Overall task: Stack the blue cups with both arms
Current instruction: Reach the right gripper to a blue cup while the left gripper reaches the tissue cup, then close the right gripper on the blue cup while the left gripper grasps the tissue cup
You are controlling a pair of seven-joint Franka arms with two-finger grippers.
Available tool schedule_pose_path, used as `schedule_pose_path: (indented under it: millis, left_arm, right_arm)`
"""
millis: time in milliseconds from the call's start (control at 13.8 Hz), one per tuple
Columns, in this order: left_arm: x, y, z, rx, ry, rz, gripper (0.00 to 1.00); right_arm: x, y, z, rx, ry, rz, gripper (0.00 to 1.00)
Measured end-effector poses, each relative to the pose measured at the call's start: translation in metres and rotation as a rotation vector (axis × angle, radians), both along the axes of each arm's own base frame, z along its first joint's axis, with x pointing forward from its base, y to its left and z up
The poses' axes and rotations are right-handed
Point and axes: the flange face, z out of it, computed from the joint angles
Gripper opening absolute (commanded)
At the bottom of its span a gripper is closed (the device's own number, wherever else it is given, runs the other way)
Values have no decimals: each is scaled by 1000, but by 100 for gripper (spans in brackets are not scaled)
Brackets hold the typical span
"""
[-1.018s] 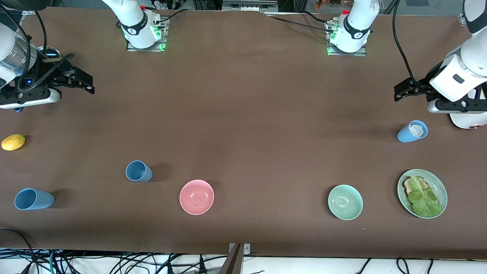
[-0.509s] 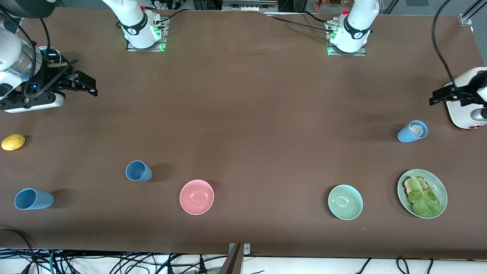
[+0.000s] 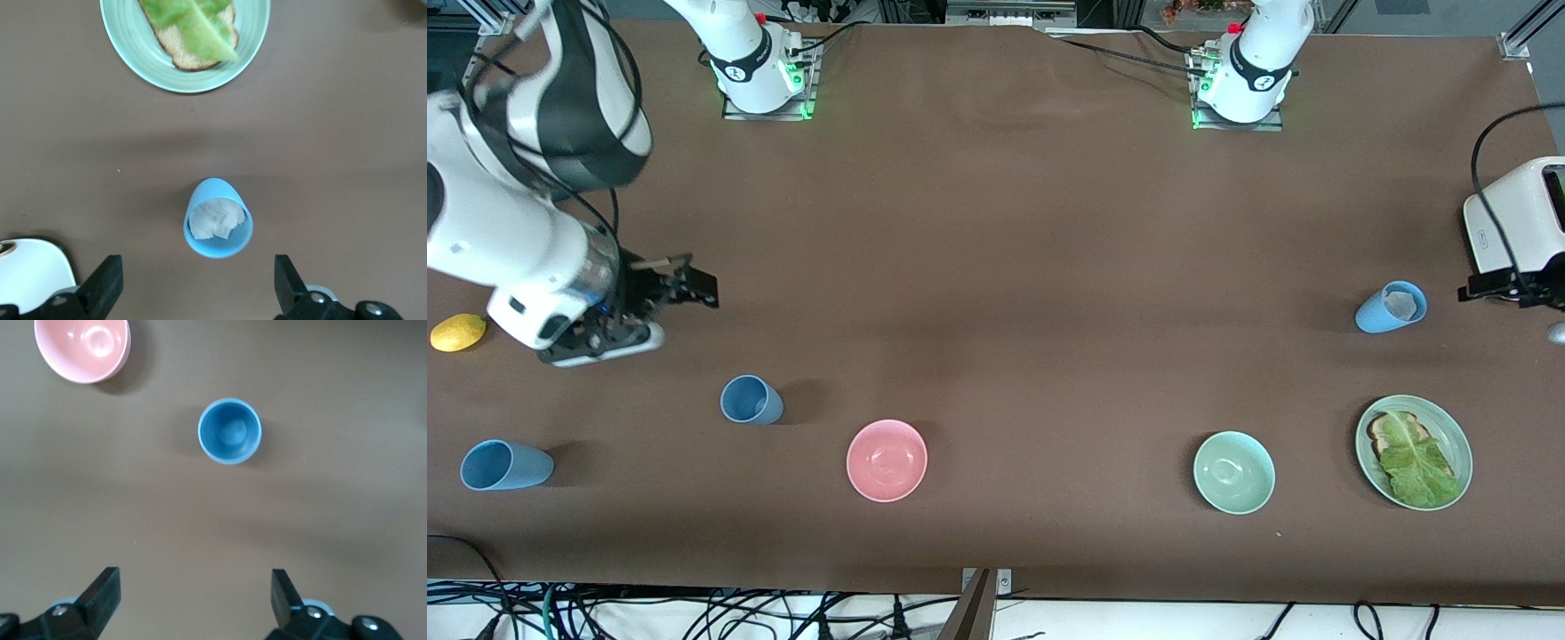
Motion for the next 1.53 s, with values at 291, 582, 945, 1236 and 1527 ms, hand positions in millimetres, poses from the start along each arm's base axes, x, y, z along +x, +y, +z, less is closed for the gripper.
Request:
schedule_pose_path:
  millis: [291,582,945,1236,1527]
  left_arm:
    - [-8,14,-76,-25,44,20,100]
    - [-27,20,-101,-48,76,10,99]
    - [-41,25,-128,-37,36,12,65]
    - [-48,19,-149,-57,69,-1,3]
    - [-49,20,-153,-63,75,-9,0]
  right_arm:
    - [51,3,-65,-16,-27,10,100]
    - [68,-2,-100,-18,-57,10,100]
    - [78,-25,-133,-33,-65,32,100]
    - [81,-46,-159,-34,-50,24,95]
    - [83,-49,-178,-32,-51,19,90]
